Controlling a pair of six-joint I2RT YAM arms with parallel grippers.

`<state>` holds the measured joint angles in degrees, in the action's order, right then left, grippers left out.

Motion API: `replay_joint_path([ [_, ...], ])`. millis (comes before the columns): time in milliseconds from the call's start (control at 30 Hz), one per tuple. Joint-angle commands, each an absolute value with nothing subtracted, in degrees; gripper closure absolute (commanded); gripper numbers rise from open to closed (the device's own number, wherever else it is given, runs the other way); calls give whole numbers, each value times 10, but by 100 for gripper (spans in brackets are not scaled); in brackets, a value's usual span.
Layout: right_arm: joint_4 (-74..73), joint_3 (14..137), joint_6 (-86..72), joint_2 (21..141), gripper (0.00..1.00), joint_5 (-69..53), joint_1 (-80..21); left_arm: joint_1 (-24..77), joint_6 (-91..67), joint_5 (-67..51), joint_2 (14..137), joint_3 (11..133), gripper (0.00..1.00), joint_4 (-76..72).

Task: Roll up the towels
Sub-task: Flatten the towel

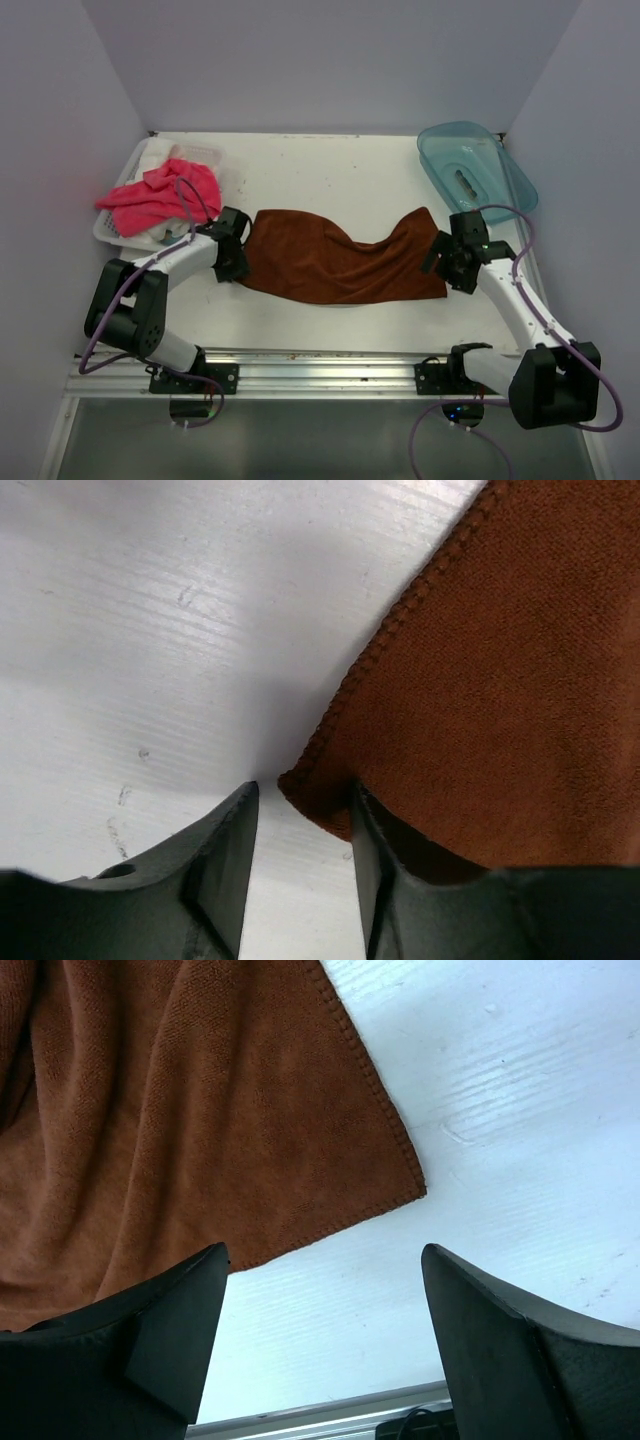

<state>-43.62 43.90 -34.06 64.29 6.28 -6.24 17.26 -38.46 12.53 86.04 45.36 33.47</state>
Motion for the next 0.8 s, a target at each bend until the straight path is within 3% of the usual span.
replay_joint_path([
  [0, -455, 438, -341, 618, 18, 88, -61, 168, -396, 126, 885, 447, 61, 284],
  [67, -458, 432, -342, 613, 18, 95, -56, 168, -393, 127, 889, 455, 71, 283],
  [167, -456, 422, -345, 607, 21, 87, -36, 168, -386, 140, 878, 475, 99, 298],
  [400, -432, 381, -354, 621, 31, 42, 18, 165, -374, 150, 853, 487, 100, 304],
  [767, -344, 335, -377, 664, 41, 2, 18, 164, -377, 122, 842, 486, 100, 297],
])
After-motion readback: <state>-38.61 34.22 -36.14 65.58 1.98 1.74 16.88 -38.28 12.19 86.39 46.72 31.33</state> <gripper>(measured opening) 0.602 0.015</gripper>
